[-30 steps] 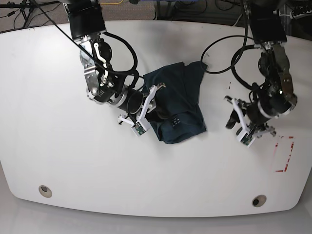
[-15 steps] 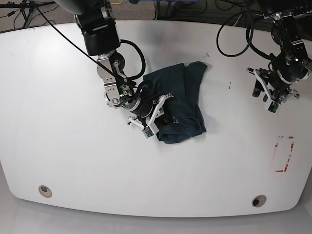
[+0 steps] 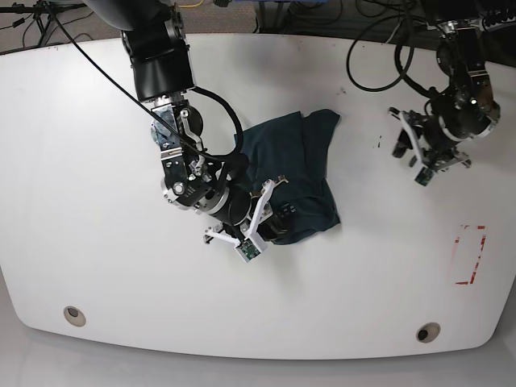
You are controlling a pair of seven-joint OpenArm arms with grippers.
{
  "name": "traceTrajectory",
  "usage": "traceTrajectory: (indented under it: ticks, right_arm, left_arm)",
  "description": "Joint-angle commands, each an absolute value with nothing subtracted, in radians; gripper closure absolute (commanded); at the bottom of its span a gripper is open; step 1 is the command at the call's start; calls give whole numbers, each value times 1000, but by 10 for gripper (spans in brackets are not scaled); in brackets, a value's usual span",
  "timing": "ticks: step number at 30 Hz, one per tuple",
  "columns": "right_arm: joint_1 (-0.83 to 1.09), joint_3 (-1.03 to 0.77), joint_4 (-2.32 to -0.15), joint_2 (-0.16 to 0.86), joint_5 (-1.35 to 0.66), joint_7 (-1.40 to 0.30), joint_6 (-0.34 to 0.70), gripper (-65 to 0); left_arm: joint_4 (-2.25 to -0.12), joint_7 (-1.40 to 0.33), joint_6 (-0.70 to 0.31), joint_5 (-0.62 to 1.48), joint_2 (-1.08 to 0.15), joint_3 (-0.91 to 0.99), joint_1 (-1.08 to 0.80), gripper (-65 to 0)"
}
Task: Fold the T-shirt properly
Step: 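Grasp the folded shirt's edge with both grippers and tuck it under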
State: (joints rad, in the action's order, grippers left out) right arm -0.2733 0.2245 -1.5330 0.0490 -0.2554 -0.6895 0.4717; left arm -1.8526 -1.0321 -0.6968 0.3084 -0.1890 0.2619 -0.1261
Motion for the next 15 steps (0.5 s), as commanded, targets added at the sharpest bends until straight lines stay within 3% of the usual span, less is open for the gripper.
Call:
traceTrajectory:
  ticks: [1, 10, 15]
  right_arm:
    - [-249, 220, -1652, 73, -263, -722, 475, -117]
    - [-56, 142, -1785, 140, -289, -743, 476, -117]
    - [-2, 105, -1738, 154, -312, -702, 489, -117]
  left_arm:
    - [-1879, -1012, -698, 325, -157, 222, -107, -217]
    - [-1874, -1007, -698, 323, -41, 27, -102, -217]
    - [-1814, -961, -621, 321, 13, -16, -84, -217]
